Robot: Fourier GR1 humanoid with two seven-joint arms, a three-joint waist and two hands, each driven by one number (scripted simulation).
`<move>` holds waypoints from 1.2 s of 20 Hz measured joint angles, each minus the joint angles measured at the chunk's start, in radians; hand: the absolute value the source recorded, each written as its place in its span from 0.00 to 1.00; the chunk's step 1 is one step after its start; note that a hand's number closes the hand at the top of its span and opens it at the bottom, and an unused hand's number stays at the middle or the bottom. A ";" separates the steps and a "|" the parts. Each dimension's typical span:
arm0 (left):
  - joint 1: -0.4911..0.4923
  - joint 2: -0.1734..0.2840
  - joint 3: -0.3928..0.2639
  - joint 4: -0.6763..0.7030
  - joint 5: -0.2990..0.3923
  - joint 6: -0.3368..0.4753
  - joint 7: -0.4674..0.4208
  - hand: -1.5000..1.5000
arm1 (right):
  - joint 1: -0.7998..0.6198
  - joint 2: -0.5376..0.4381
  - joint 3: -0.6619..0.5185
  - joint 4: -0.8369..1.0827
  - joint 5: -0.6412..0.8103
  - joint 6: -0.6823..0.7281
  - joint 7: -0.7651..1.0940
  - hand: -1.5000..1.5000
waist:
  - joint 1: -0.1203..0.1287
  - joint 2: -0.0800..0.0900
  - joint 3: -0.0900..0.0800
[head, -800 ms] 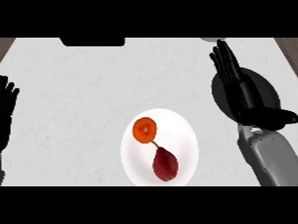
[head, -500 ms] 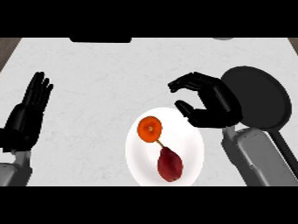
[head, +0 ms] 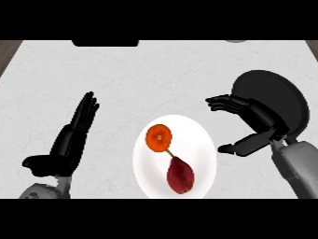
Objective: Pick the pear from the plate and place it in the pan
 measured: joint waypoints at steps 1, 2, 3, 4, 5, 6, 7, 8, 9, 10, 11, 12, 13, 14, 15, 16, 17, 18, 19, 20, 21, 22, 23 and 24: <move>0.006 -0.011 -0.014 -0.009 -0.014 0.009 0.005 0.50 | -0.013 -0.010 0.001 0.018 0.022 0.019 -0.015 0.00 | 0.002 0.000 0.000; 0.012 -0.021 -0.022 -0.003 -0.023 0.012 -0.006 0.50 | -0.038 -0.022 -0.003 0.030 0.032 0.039 -0.010 0.00 | 0.003 0.000 0.000; 0.017 -0.031 -0.026 0.001 -0.031 0.015 -0.012 0.50 | -0.045 -0.034 -0.002 0.028 0.049 0.057 -0.017 0.00 | 0.002 -0.001 0.000; 0.011 -0.035 -0.023 0.013 -0.031 0.008 -0.016 0.50 | -0.062 -0.043 0.002 0.039 0.067 0.076 -0.020 0.00 | 0.003 0.000 0.000; 0.005 -0.039 -0.020 0.013 -0.034 0.009 -0.012 0.50 | -0.085 -0.043 0.007 0.057 0.089 0.089 -0.023 0.00 | 0.004 0.000 0.000; -0.003 -0.047 -0.020 0.029 -0.038 0.009 -0.014 0.50 | -0.105 -0.049 0.013 0.058 0.097 0.110 -0.007 0.00 | 0.003 0.000 0.000; 0.002 -0.048 -0.024 0.017 -0.040 0.010 -0.003 0.50 | -0.124 -0.050 0.023 0.051 0.111 0.121 0.009 0.00 | 0.004 -0.001 0.000; -0.002 -0.047 -0.026 0.009 -0.044 0.009 0.009 0.50 | -0.148 -0.045 0.035 0.062 0.128 0.134 0.019 0.00 | 0.007 -0.001 0.000; -0.016 -0.052 -0.021 0.024 -0.046 0.008 0.009 0.50 | -0.173 -0.033 0.049 0.071 0.147 0.141 0.031 0.00 | 0.007 -0.001 0.000; -0.014 -0.050 -0.021 0.017 -0.047 0.004 0.017 0.50 | -0.195 -0.025 0.061 0.083 0.163 0.153 0.044 0.00 | 0.009 -0.001 0.000; -0.006 -0.054 -0.027 0.008 -0.054 0.009 0.018 0.50 | -0.214 -0.011 0.079 0.090 0.185 0.157 0.058 0.00 | 0.011 -0.001 0.000; -0.002 -0.052 -0.023 0.008 -0.055 0.006 0.013 0.50 | -0.231 -0.002 0.095 0.094 0.200 0.169 0.077 0.00 | 0.011 -0.001 0.000; -0.003 -0.051 -0.019 0.011 -0.053 0.001 0.011 0.50 | -0.249 0.008 0.115 0.092 0.217 0.181 0.096 0.00 | 0.011 -0.001 0.000; -0.003 -0.046 -0.015 0.008 -0.051 -0.006 0.011 0.50 | -0.264 0.019 0.138 0.095 0.236 0.193 0.112 0.00 | 0.013 -0.001 -0.001; 0.003 -0.043 -0.016 -0.005 -0.051 -0.007 0.019 0.50 | -0.269 0.026 0.166 0.089 0.263 0.201 0.123 0.00 | 0.014 -0.002 -0.001; 0.003 -0.045 -0.018 -0.009 -0.052 -0.008 0.022 0.50 | -0.282 0.038 0.192 0.093 0.291 0.208 0.132 0.00 | 0.015 -0.002 0.000; -0.005 -0.052 -0.019 -0.006 -0.054 -0.005 0.026 0.50 | -0.298 0.050 0.218 0.102 0.318 0.218 0.140 0.00 | 0.016 -0.001 0.000; -0.010 -0.051 -0.014 -0.004 -0.054 -0.006 0.028 0.50 | -0.307 0.058 0.242 0.107 0.343 0.229 0.145 0.00 | 0.015 -0.001 0.000; 0.000 -0.060 -0.020 -0.003 -0.061 -0.001 0.020 0.50 | -0.307 0.061 0.264 0.103 0.368 0.240 0.143 0.00 | 0.013 -0.001 0.000; 0.003 -0.049 -0.003 0.006 -0.051 -0.016 0.008 0.50 | -0.309 0.068 0.287 0.092 0.389 0.251 0.149 0.00 | 0.011 -0.001 -0.001; 0.003 -0.057 -0.007 0.012 -0.059 -0.012 0.003 0.50 | -0.314 0.090 0.309 0.095 0.411 0.253 0.162 0.00 | 0.010 -0.001 -0.001; 0.005 -0.053 -0.004 0.004 -0.058 -0.016 0.006 0.50 | -0.312 0.089 0.328 0.082 0.434 0.262 0.168 0.00 | 0.009 -0.002 -0.001; 0.010 -0.057 -0.008 0.001 -0.063 -0.014 0.009 0.50 | -0.313 0.091 0.345 0.082 0.459 0.271 0.171 0.00 | 0.008 -0.002 0.000; 0.012 -0.052 -0.006 -0.021 -0.063 -0.013 0.025 0.50 | -0.300 0.086 0.368 0.075 0.488 0.273 0.164 0.00 | 0.007 -0.003 0.000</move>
